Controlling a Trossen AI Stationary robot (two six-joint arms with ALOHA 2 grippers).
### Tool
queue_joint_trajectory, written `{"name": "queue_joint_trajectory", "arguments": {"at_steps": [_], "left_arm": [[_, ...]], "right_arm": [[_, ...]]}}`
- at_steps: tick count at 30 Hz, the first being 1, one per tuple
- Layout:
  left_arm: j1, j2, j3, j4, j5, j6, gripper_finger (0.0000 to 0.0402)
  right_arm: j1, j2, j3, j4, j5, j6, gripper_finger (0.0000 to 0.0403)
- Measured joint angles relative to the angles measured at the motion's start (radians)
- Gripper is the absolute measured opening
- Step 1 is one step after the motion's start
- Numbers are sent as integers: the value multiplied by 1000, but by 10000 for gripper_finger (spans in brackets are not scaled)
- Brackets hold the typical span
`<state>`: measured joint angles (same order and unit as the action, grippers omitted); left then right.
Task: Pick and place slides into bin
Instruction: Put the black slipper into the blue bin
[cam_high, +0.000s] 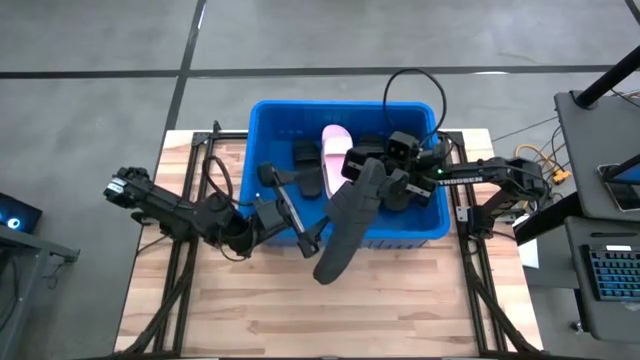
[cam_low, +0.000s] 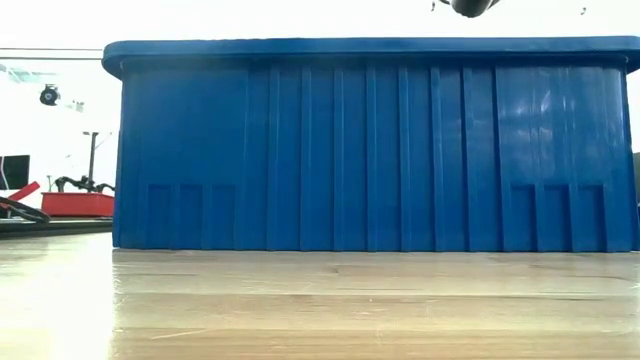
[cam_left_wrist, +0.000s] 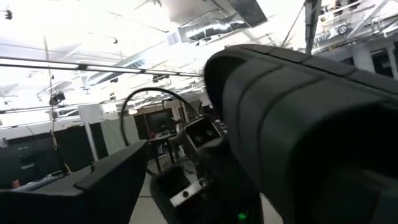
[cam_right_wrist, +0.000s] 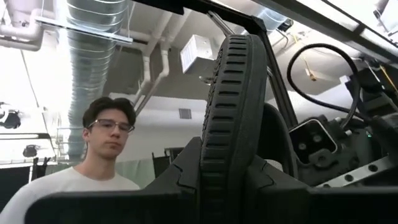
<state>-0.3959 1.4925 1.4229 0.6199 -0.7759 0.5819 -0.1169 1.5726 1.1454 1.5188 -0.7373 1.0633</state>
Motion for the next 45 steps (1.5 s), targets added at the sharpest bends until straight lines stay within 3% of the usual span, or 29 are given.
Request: {"name": "queue_joint_trajectory", "arguments": {"at_steps": [5, 10, 14, 18, 20, 29, 35, 40, 42, 45], "left_arm": [[17, 0, 28, 0, -2, -3, 313], [53, 21, 37, 0, 66, -74, 236], [80, 25, 37, 0, 99, -82, 156], [87, 14, 36, -9, 111, -48, 45], [88, 5, 35, -11, 109, -30, 14], [97, -75, 39, -189, 60, 11, 2], [96, -177, 44, -210, 29, 14, 1], [96, -275, 49, -310, -5, 10, 0], [95, -301, 46, -374, -36, 9, 0], [95, -331, 44, -467, -119, 5, 0]], "right_arm": [[0, 1, 0, -5, 11, -5, 39], [0, 1, 0, -26, 32, -32, 39], [0, 1, 0, -46, 36, -42, 39], [-2, 1, 0, -53, 45, -58, 39], [-7, 1, 0, -57, 49, -68, 42], [-73, -6, 2, -149, 36, -54, 167], [-149, -44, 10, -336, -39, -173, 227], [-194, -130, 10, -724, -1, -426, 236], [-196, -190, 13, -950, 94, -606, 233], [-169, -281, 76, -1386, 345, -889, 225]]}}
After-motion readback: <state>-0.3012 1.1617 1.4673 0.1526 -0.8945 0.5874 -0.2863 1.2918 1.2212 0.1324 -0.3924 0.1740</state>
